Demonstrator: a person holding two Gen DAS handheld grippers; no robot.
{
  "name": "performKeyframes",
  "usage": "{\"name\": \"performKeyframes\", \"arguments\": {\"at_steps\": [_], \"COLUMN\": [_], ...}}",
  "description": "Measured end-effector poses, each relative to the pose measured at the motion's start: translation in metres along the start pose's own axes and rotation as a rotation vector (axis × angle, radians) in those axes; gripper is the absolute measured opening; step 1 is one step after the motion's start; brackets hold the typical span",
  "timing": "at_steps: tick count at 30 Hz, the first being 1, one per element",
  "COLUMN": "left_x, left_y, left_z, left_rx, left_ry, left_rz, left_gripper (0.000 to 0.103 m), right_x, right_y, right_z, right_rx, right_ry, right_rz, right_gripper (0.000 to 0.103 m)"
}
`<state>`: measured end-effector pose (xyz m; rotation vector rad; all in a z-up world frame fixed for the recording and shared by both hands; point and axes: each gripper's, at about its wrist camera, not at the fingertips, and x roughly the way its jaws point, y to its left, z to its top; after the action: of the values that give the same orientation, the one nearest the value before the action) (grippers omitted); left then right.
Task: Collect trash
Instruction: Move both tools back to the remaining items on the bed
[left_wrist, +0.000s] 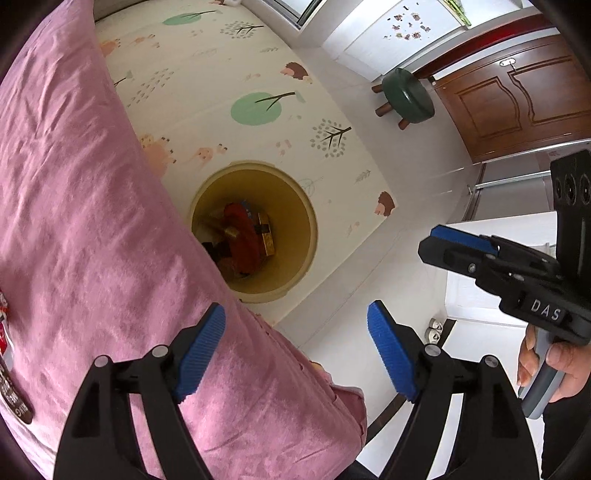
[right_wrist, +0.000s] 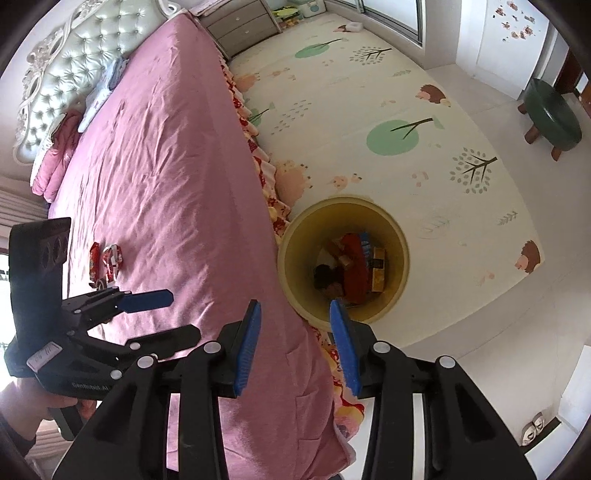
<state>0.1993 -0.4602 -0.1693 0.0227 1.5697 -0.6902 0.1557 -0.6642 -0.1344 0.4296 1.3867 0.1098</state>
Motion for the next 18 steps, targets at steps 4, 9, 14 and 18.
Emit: {"name": "performKeyframes", "arguments": {"at_steps": [4,9,14,18], "left_x": [-0.009,-0.026,-0.048,-0.065], "left_y": [0.009,0.025,0.052,0.078], "left_z": [-0.010,-0.024,-0.044,-0.064], "left_rx": [-0.019,-0.046,-0.109,-0.163], "left_ry": [-0.018,-0.047,-0.083,-0.108], "left_rz": [0.002,0.014,0.031,0.046], "left_gripper": [0.079,0.079,0.080,0.080], "right_x": [0.001,0.002,0.008,0.016], "right_y": [0.015,0.038,0.073,0.108], "right_z": [0.000,-0.001,-0.003,-0.006], "right_rx": [-0.024,-0.065,-0.128,-0.186], "right_ry": [0.009,0.018,0.035,0.053], "right_rz": [0.005,0.012,0.025,0.049], "right_gripper": [0.039,0.039,0.039,0.039]}}
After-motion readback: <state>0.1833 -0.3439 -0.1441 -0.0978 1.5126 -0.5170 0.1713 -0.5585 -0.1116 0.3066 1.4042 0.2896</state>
